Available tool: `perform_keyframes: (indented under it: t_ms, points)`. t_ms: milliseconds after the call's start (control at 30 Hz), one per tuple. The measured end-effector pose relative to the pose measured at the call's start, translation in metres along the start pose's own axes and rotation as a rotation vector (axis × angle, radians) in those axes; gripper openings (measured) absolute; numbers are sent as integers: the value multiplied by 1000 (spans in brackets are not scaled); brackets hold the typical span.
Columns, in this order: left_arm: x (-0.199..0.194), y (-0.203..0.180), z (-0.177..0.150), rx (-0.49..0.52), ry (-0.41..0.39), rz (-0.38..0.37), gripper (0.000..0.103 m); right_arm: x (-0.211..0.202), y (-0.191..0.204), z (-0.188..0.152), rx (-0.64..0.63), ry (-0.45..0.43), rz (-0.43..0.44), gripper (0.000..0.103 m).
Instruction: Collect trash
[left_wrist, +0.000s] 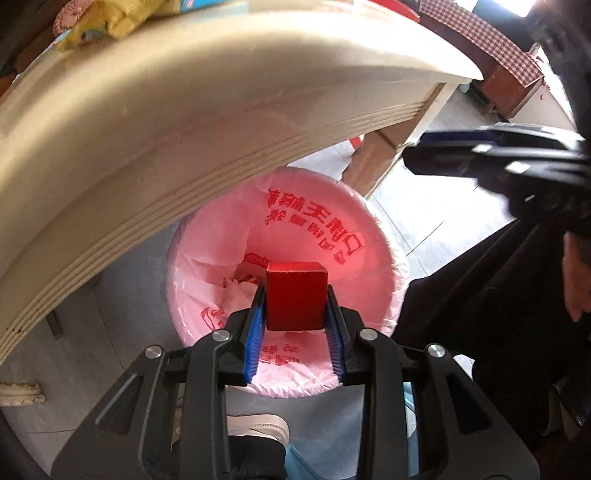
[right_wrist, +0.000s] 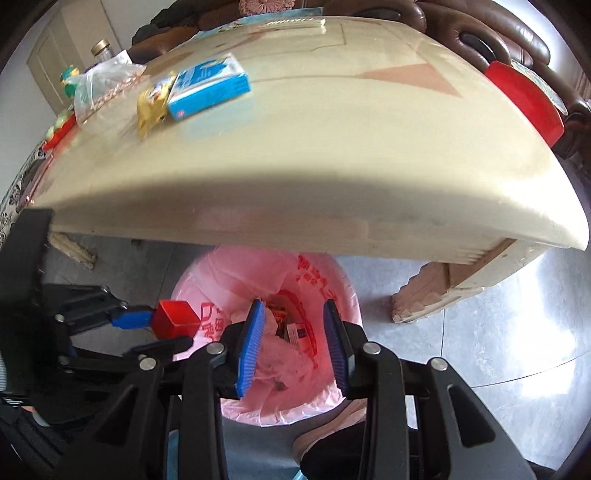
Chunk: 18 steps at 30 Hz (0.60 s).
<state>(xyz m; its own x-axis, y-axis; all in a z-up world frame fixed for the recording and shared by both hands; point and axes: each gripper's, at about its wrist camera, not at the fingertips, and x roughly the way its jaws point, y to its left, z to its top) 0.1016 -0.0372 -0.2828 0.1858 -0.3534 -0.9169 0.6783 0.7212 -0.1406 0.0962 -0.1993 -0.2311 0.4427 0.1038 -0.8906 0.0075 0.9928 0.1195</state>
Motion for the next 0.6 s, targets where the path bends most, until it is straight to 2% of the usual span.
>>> perform_keyframes:
  t_ms: [200, 267, 300, 600]
  points:
    - [21, 7, 0, 3, 61, 24, 31, 10, 0, -2, -5, 26, 1, 34]
    - [25, 10, 1, 1, 83, 29, 37, 13, 1, -2, -6, 33, 6, 34]
    - [26, 11, 2, -2, 89, 33, 46, 13, 2, -1, -7, 32, 7, 34]
    - [15, 22, 6, -39, 79, 58, 56, 15, 0, -2, -5, 36, 6, 34]
